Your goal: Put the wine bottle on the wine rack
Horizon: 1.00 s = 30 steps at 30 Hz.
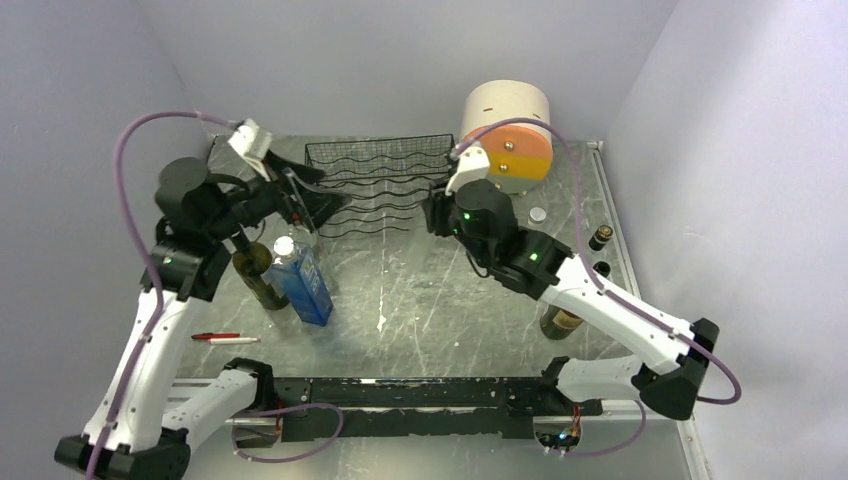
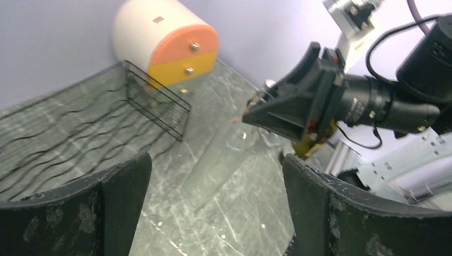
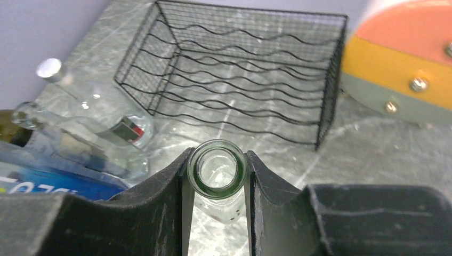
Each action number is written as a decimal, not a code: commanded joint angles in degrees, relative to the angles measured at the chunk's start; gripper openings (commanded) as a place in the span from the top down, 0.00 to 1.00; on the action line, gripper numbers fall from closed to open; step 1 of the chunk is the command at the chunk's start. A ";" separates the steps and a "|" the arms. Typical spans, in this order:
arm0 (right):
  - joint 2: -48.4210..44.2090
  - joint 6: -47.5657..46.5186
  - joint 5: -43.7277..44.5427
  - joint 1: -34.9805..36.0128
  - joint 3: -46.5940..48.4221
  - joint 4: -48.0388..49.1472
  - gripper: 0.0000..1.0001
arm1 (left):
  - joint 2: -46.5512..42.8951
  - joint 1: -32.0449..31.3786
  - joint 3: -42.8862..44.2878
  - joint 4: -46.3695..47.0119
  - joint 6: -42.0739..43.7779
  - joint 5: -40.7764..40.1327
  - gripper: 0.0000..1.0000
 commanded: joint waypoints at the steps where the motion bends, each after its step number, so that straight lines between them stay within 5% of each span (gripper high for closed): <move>1: -5.55 6.00 1.67 -2.32 -2.11 -2.05 1.00 | 3.00 -8.26 -2.51 10.16 -0.93 0.57 0.03; 5: -8.56 7.28 1.83 -3.09 -2.50 -3.17 1.00 | 8.61 -19.38 -2.46 10.65 5.57 -5.88 0.02; 10: -12.24 6.08 -0.95 -3.20 -2.09 -3.75 1.00 | 14.24 -26.11 -4.93 12.88 12.73 -7.85 0.00; 19: -16.98 4.37 -9.65 -3.14 -2.02 -4.84 1.00 | 16.79 -26.55 -19.40 28.79 18.89 -3.23 0.00; 25: -16.47 6.74 -10.91 -3.21 -0.40 -5.24 1.00 | 20.29 -27.61 -20.34 36.15 18.65 3.90 0.00; 30: -16.18 6.84 -11.53 -3.20 3.23 -6.46 1.00 | 22.93 -29.96 -19.19 34.18 21.68 2.39 0.02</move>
